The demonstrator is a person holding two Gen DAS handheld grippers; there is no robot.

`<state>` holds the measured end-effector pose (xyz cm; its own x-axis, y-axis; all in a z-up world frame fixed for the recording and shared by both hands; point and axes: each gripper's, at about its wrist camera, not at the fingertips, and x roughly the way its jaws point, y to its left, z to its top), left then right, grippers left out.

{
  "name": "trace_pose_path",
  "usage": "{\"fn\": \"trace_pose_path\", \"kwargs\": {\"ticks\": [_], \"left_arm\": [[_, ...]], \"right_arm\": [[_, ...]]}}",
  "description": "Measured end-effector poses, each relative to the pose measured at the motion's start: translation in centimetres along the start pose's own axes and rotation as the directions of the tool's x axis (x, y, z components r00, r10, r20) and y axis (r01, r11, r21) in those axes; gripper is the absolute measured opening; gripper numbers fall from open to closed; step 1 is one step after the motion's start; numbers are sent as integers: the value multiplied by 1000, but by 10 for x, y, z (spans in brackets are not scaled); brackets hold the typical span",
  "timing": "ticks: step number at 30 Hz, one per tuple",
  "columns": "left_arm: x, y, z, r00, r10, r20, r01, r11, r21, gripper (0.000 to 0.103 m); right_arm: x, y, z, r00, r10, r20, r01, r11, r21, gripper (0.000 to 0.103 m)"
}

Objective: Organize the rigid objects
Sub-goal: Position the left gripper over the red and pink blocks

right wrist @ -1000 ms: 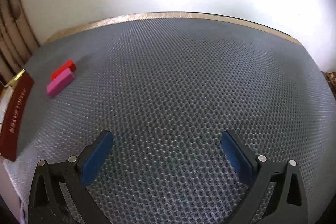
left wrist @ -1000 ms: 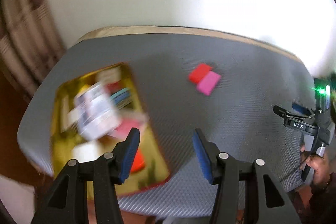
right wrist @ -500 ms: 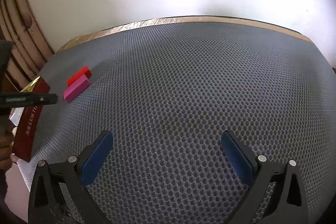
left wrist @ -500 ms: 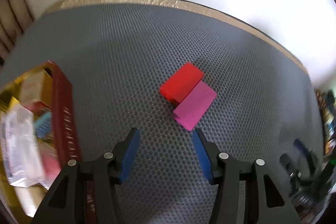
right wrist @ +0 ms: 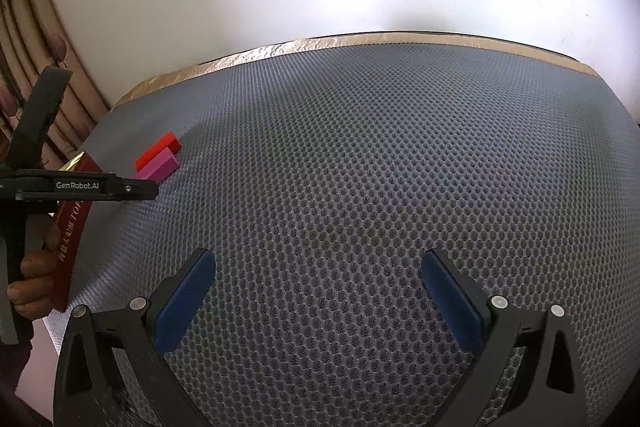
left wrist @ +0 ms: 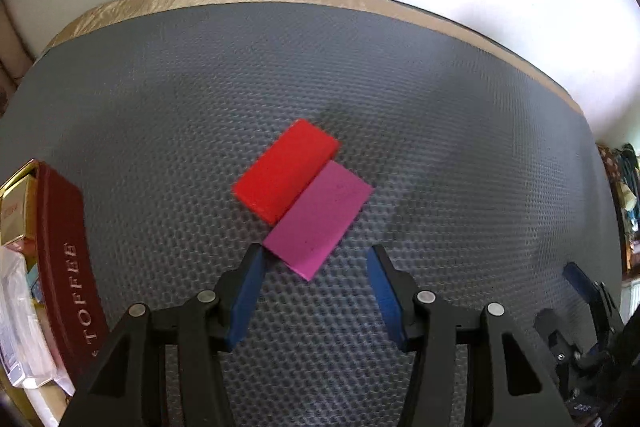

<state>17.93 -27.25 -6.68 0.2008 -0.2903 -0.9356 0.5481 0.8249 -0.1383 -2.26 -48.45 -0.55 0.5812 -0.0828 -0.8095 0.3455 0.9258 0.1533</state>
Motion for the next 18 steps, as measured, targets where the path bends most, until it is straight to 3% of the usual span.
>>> {"fn": "trace_pose_path", "kwargs": {"ticks": [1,2,3,7,12,16,18], "left_arm": [[0,-5,-2,999,-31,-16,31,999,8,45],[-2,-8,-4,999,-49,-23,50,999,16,24],[-3,-15,-7,997,-74,-35,76,996,40,17],[0,-30,-4,999,-29,-28,31,996,81,17],[2,-26,9,1000,-6,-30,7,1000,30,22],[2,-18,19,998,-28,-60,32,997,72,36],[5,-26,23,998,8,-56,-2,994,108,37]], "right_arm": [[0,0,0,1000,0,0,0,1000,3,102],[0,-1,0,1000,0,0,0,1000,5,102],[0,-2,0,1000,1,0,-1,1000,8,102],[-2,-5,-1,1000,4,0,-4,1000,14,102],[-5,-8,-2,1000,26,11,-26,1000,13,102],[-6,-10,-2,1000,22,10,-22,1000,14,102],[-6,-11,-2,1000,22,9,-22,1000,14,102]]}}
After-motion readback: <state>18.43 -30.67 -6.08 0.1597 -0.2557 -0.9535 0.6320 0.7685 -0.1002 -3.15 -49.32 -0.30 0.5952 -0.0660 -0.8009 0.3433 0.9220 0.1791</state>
